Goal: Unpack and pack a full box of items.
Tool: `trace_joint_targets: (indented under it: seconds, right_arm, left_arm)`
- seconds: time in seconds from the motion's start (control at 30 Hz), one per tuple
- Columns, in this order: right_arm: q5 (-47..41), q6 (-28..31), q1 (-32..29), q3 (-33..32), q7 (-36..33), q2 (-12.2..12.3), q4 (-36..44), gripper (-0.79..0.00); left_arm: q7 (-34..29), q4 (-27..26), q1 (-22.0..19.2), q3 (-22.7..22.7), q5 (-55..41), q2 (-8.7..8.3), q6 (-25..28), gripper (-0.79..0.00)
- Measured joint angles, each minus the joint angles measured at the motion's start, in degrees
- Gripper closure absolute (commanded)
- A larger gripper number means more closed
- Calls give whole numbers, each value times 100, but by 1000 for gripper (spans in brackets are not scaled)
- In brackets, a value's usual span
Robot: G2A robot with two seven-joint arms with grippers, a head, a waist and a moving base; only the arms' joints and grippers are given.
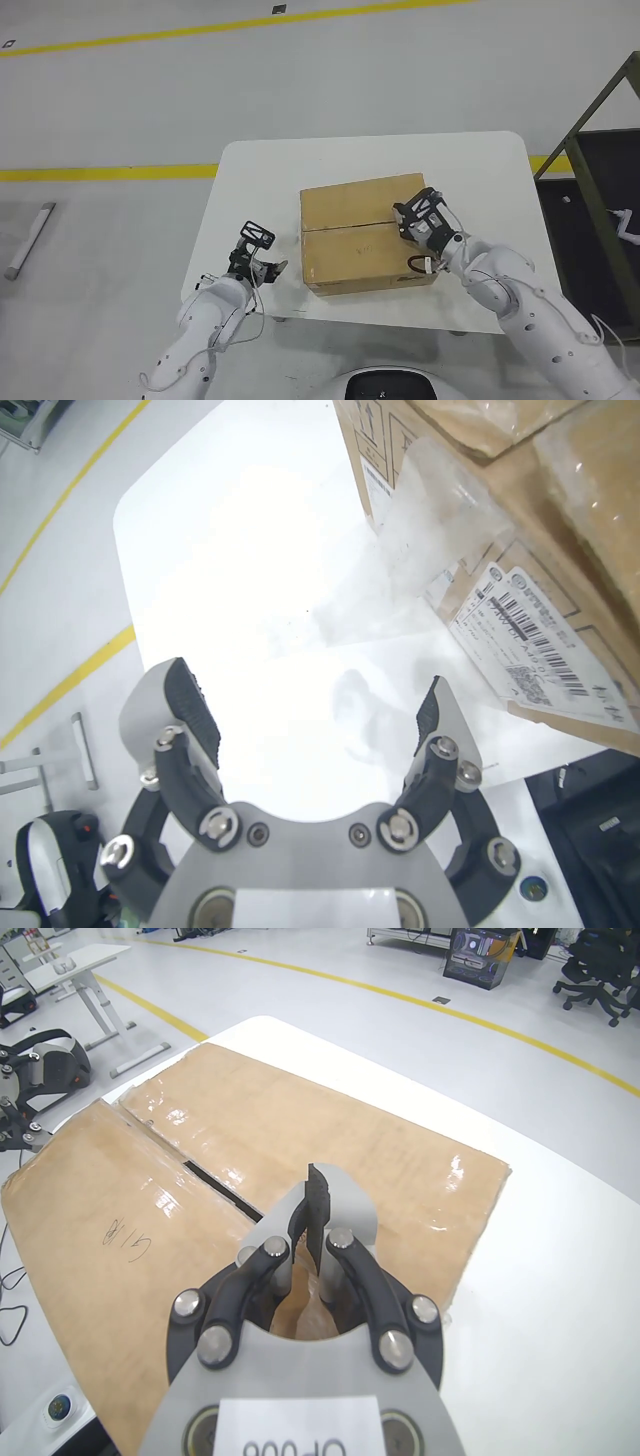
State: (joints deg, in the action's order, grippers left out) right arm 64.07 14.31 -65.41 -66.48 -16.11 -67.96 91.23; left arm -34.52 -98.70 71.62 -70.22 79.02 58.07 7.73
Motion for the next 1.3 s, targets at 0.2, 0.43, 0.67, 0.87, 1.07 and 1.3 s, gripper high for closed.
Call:
trace_joint_targets:
  seconds: [0.2,0.43,0.67,0.87,1.07,1.3]
  right_arm:
    - [-64,21,-85,-86,-90,6,86,0]
    - [-130,17,-139,-148,-173,5,155,0]
    - [-131,45,-131,-168,-191,-3,173,0]
    - [-115,56,-117,-177,-208,-11,174,0]
    - [-112,32,-99,-175,-217,-22,168,0]
    - [-102,11,-75,-188,-204,-35,143,0]
  left_arm:
    - [132,52,30,17,-90,12,-53,-785]
    - [320,150,56,83,95,15,2,-785]
    - [1049,832,-284,651,1003,158,-442,-785]
    - [1721,1382,-695,1138,1602,338,-911,-785]
    - [2198,1679,-962,1258,1287,519,-1517,-785]
    - [2740,1599,-1014,1107,1103,605,-1786,-785]
